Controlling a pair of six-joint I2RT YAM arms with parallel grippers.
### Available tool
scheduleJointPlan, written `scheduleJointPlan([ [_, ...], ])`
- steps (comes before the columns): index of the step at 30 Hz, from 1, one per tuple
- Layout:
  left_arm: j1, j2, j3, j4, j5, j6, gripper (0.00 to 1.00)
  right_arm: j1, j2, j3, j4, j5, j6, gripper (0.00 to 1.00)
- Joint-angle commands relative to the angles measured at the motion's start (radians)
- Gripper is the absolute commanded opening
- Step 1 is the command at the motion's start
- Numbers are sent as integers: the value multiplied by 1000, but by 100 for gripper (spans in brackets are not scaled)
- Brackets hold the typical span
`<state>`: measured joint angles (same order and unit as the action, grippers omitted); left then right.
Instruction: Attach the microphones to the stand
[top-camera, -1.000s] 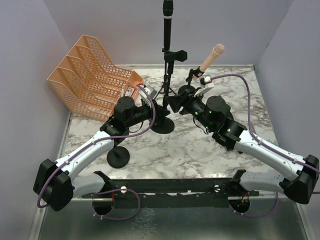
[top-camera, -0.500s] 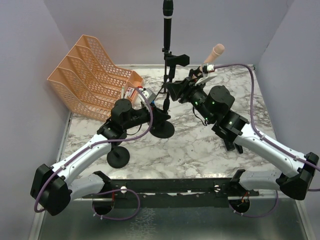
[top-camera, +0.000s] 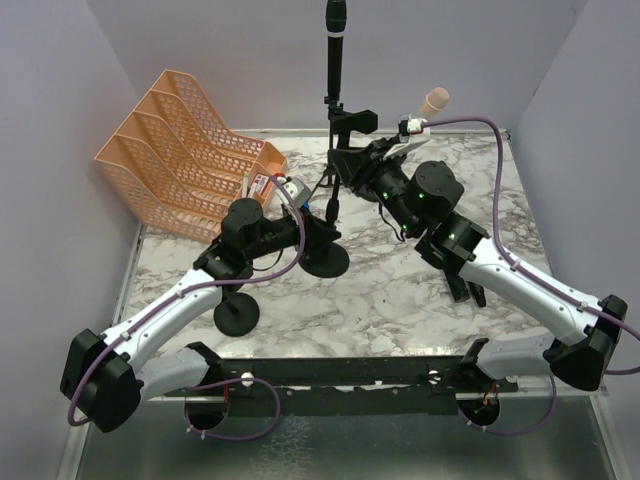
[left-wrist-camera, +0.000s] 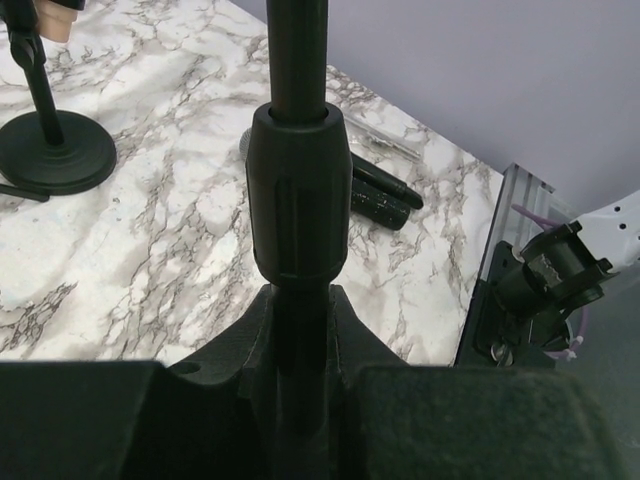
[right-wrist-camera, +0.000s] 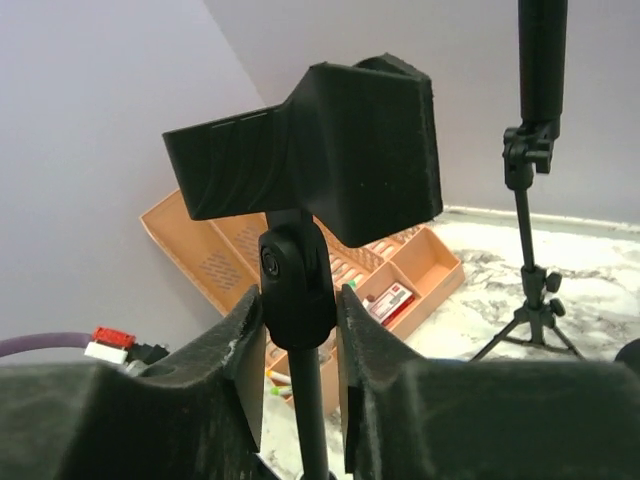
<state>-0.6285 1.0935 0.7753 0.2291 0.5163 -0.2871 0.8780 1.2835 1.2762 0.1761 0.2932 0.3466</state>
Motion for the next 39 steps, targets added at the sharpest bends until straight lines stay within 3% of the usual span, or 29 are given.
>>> scheduleJointPlan([
  [1, -2, -44, 3, 47, 34, -7, 23, 6, 24, 52, 83, 22, -68, 19],
  [5, -2, -64, -7, 43, -10, -8, 46, 4, 33, 45, 130, 16, -143, 2],
  [11, -2, -100, -29, 12, -163, -1, 80, 4, 24, -36, 265, -57, -235, 1],
  [16, -2, -131, -26, -35, -308, 8, 98, 4, 25, -179, 459, -143, -336, 1],
  [23, -2, -173, 5, -123, -506, 11, 99, 3, 73, -380, 771, -160, -468, 1],
  [29, -2, -241, -24, -134, -664, 3, 99, -29, 155, -474, 967, -218, -428, 1],
  [39, -2, -301, -62, -100, -701, -9, 99, -88, 231, -593, 1154, -338, -290, 1],
])
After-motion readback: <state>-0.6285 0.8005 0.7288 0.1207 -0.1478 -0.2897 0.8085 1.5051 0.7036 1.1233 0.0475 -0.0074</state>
